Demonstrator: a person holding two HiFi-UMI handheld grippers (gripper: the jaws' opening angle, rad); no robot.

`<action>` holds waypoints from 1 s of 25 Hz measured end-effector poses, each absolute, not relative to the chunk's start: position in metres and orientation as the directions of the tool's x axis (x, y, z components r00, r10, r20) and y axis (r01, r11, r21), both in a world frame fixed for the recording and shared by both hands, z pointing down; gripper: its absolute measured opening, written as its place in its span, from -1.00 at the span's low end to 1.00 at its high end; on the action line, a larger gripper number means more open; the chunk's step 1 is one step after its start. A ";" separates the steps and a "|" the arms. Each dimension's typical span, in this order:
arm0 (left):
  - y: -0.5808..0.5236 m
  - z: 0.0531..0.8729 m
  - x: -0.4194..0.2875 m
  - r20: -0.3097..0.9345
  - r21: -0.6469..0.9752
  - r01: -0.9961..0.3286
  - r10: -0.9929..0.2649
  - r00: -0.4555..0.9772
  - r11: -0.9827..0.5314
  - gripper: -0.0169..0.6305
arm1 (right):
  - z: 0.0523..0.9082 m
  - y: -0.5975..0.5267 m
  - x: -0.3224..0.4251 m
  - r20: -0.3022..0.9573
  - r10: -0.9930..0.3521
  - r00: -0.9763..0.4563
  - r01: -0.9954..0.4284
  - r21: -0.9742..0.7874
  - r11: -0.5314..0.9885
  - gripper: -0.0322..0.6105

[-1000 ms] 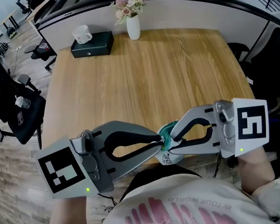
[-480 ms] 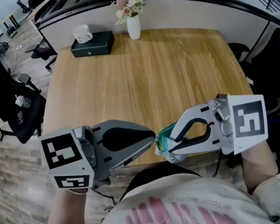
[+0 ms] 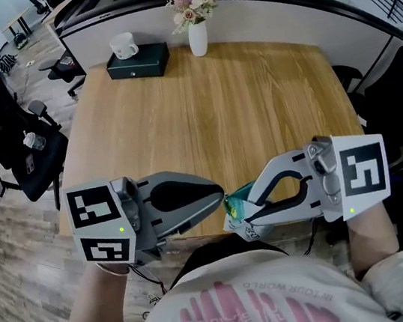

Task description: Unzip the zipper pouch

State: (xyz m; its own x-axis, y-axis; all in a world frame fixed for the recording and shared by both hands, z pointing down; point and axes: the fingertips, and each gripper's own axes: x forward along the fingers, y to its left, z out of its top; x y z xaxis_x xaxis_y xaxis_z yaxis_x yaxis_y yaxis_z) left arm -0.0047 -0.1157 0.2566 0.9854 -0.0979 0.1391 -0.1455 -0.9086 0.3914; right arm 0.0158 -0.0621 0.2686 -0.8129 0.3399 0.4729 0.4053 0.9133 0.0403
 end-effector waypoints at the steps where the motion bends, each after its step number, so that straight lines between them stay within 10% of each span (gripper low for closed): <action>1: -0.116 0.257 -0.006 0.125 0.415 -0.145 -0.102 0.987 -0.898 -0.91 | 0.265 -0.063 0.015 0.444 0.335 -0.831 0.391 0.039 0.919 -0.89; 7: -0.137 0.273 -0.032 0.165 0.424 -0.283 -0.234 0.958 -0.860 -0.92 | 0.236 -0.066 0.016 0.265 0.350 -0.899 0.373 0.044 0.927 -0.89; 25: -0.154 0.269 -0.069 0.140 0.400 -0.365 -0.338 0.931 -0.841 -0.92 | 0.224 -0.077 0.022 0.241 0.308 -0.920 0.331 0.064 0.941 -0.89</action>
